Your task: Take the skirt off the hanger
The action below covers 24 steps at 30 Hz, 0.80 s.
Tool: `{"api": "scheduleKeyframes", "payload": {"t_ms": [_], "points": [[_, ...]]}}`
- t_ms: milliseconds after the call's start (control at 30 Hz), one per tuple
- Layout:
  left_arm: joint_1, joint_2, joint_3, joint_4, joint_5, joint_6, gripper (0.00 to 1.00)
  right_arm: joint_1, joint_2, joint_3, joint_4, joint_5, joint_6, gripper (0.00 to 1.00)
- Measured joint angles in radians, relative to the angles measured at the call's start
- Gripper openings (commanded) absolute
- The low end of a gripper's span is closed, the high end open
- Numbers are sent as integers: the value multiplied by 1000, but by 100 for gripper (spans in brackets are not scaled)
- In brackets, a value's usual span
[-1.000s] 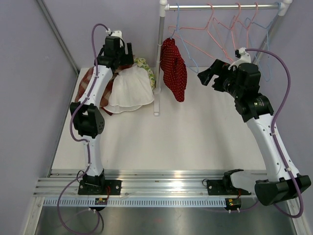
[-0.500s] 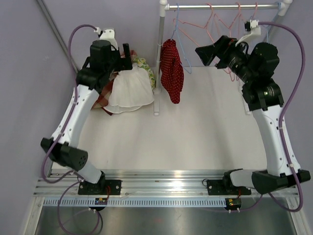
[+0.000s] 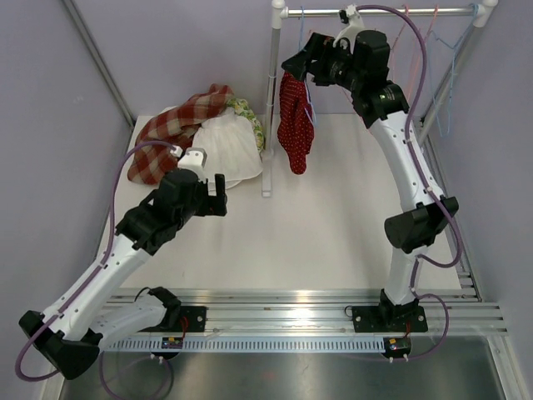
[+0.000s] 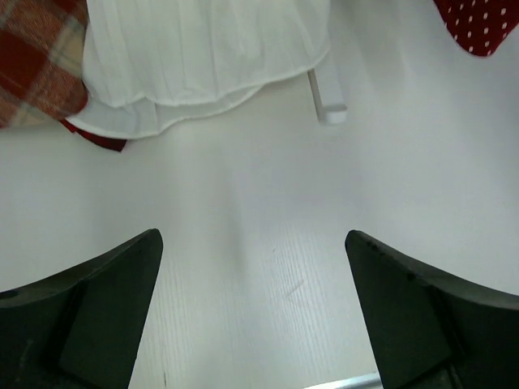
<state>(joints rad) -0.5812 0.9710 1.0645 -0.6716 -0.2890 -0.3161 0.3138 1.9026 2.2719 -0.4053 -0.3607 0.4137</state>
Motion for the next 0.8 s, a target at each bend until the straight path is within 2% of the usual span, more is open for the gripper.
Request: {"api": "scheduleKeyframes", "payload": {"t_ms": [67,100,200,233,267,500,800], "points": [[-22,-36,-21,-28,-11,-18,99,33,49,54,-22,1,-6,70],[-27,-53,-26,-35,-16,-24,99,45,63,71,-34,2,-8,47],[-40,-123,-37,-50,-38,-41,99,79,77,80,-55,7,-10,16],[-40,-146,-45,-51,-45,-45,99,82,77,80,-65,16,-5,2],[-40,-167,-54,-52,-53,-49,99,83,77,80,-78,21,-6,0],[-40,-209,-150,-53,-74,-62,99,76,79,89,-121,70,-19,0],[-41,-207,-182,-42,-79,-58,99,76,116,266,-197,150,-101,0]]}}
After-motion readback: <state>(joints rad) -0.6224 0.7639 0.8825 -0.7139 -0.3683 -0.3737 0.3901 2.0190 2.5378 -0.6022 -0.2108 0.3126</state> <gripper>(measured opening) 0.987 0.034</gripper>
